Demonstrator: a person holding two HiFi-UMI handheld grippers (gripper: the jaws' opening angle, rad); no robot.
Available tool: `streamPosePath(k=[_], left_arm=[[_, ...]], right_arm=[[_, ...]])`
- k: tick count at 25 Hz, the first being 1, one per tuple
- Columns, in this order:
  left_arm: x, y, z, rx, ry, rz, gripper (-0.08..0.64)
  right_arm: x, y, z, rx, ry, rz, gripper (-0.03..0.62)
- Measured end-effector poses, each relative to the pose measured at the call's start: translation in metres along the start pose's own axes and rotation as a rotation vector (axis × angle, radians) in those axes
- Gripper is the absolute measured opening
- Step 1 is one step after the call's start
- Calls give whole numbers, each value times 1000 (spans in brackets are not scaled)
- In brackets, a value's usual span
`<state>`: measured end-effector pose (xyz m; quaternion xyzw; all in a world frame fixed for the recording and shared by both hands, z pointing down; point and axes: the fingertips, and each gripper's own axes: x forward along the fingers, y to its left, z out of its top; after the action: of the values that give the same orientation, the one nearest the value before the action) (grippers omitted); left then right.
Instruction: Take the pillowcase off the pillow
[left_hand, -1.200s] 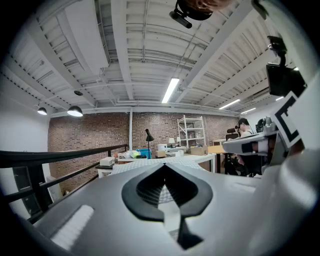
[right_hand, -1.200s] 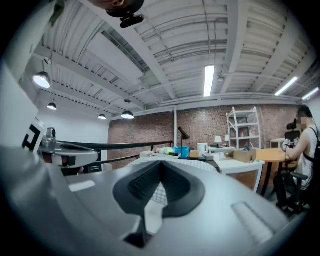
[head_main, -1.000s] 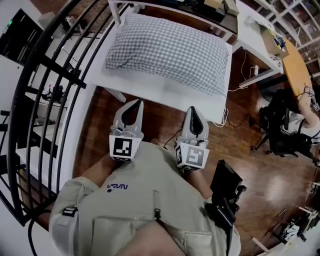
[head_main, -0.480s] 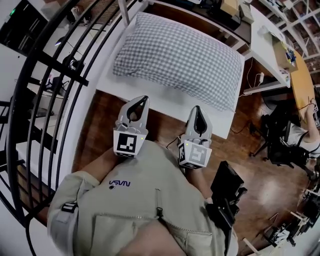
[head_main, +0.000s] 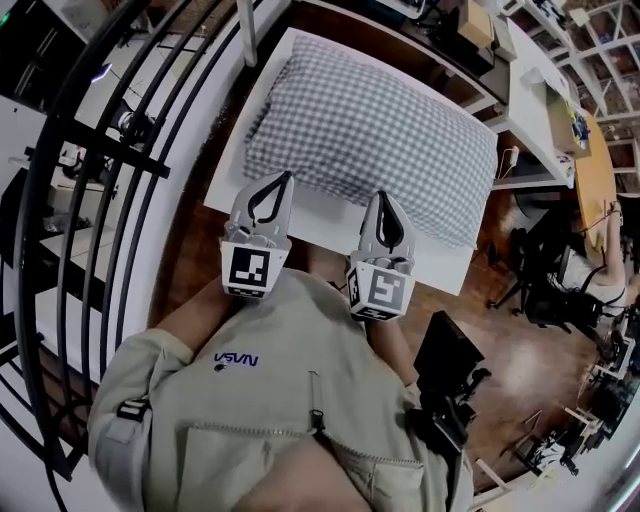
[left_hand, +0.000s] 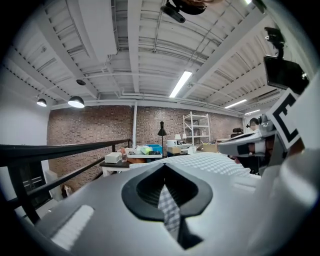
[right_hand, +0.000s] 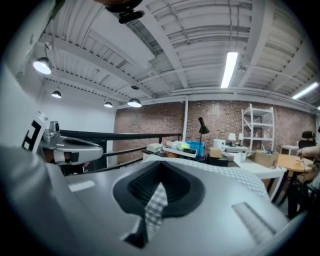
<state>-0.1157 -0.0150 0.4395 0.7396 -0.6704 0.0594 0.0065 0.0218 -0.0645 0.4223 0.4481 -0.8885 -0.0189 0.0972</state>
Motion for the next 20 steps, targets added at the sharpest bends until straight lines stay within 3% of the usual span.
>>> streamPosePath(k=[6,14,20], left_arm=[[3,58,-13,-5,24,49,6],[3,97,-28,-17,65,184,6],[-8,101,-41,-40,110,259,6]], right_arm=[[62,55,-4,-30,70,94,10],[123,122,-55,-173,276,329,180],[155,155,-107,-377,423,434,268]])
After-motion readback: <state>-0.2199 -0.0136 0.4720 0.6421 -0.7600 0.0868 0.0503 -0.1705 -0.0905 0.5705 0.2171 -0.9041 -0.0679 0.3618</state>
